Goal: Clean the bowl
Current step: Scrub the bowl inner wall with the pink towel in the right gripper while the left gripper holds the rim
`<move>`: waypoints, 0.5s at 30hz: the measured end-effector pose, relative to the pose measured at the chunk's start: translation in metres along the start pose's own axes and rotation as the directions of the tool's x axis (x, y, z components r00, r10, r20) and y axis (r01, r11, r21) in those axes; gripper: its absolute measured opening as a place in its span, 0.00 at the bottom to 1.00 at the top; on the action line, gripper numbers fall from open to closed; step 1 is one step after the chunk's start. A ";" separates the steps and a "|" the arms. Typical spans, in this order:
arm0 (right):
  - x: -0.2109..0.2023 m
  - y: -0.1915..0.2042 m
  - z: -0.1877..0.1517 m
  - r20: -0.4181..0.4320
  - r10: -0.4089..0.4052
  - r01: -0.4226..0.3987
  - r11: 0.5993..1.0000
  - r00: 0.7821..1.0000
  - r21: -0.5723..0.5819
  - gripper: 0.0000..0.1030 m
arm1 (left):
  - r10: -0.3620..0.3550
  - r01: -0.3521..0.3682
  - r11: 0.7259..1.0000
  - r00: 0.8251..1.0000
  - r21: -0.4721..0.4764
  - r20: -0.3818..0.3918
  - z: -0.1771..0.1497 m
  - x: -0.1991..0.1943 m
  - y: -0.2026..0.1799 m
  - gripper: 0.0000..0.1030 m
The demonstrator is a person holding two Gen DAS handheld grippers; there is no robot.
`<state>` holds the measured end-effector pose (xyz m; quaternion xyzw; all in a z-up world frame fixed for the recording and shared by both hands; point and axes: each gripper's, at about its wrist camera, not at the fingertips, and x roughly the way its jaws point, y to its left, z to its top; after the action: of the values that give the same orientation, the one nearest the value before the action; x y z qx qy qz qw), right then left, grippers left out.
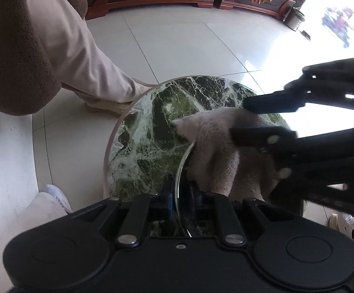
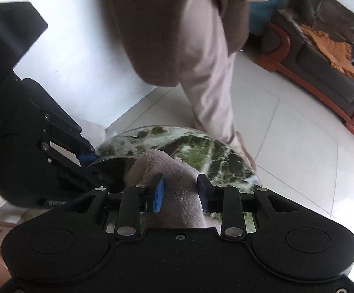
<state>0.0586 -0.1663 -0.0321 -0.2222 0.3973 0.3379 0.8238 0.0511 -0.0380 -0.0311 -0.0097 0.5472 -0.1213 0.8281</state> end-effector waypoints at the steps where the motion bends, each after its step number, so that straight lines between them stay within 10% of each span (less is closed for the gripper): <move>1: 0.002 0.001 -0.002 -0.008 -0.005 0.005 1.000 1.000 0.006 0.28 | 0.001 -0.001 1.000 1.000 -0.007 0.003 -0.001 0.000 0.000 0.12; 7: -0.013 -0.014 -0.037 -0.028 -0.024 0.031 0.967 0.999 0.253 0.19 | 0.007 -0.007 1.000 1.000 -0.030 0.015 -0.003 -0.003 -0.001 0.12; 15: -0.008 -0.006 -0.019 -0.032 -0.052 0.056 0.988 0.998 0.147 0.19 | 0.013 -0.013 1.000 1.000 0.001 0.002 0.000 -0.001 -0.004 0.13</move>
<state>0.0494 -0.1856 -0.0365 -0.1762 0.4266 0.2818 0.8412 0.0497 -0.0415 -0.0295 -0.0059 0.5463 -0.1162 0.8294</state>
